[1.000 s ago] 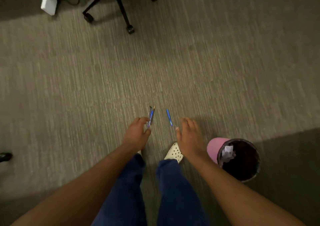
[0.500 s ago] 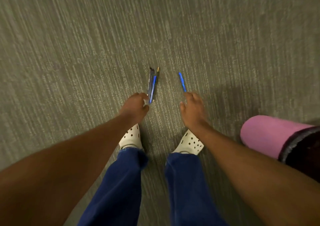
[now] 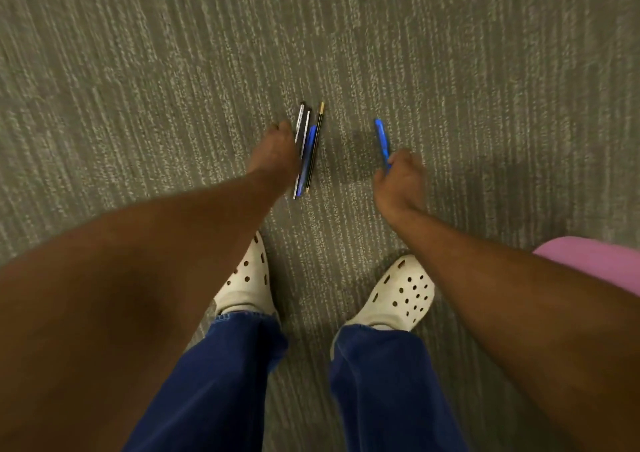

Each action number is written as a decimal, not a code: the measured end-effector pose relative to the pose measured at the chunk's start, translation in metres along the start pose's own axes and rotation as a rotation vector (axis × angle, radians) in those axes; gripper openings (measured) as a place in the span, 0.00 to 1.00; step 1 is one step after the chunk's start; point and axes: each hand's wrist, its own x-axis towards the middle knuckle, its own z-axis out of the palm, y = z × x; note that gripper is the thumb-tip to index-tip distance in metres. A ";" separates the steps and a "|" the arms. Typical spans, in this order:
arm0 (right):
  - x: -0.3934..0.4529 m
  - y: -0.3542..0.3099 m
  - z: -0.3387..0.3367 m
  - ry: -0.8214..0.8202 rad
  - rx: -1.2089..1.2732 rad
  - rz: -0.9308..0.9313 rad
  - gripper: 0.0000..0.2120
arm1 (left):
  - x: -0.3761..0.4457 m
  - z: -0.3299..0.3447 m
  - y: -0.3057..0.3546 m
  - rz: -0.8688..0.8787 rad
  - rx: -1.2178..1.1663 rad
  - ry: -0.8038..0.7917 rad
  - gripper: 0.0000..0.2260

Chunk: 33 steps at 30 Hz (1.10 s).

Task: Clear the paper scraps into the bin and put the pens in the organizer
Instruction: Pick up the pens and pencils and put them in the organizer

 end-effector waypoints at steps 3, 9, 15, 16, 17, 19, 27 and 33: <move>-0.017 -0.013 0.008 -0.030 0.082 -0.078 0.06 | 0.010 -0.008 -0.001 -0.007 -0.001 -0.029 0.20; -0.022 -0.056 0.027 -0.201 0.221 -0.057 0.05 | 0.013 -0.018 -0.016 -0.021 0.088 -0.054 0.12; 0.011 -0.088 0.049 -0.237 0.167 0.043 0.14 | 0.000 -0.004 -0.029 -0.150 -0.072 -0.045 0.16; 0.013 -0.097 0.060 -0.239 0.182 0.076 0.15 | -0.001 0.000 -0.037 -0.167 -0.097 -0.057 0.16; 0.017 -0.098 0.060 -0.236 0.206 0.108 0.17 | -0.003 0.005 -0.032 -0.173 -0.140 -0.051 0.15; 0.021 -0.100 0.060 -0.241 0.243 0.182 0.18 | -0.008 0.009 -0.022 -0.183 -0.220 -0.048 0.17; 0.012 -0.073 0.044 -0.314 0.369 0.284 0.11 | -0.005 0.012 -0.011 -0.167 -0.138 -0.075 0.12; -0.016 -0.035 0.029 -0.271 0.556 0.277 0.10 | 0.005 0.003 -0.008 -0.100 0.034 -0.111 0.16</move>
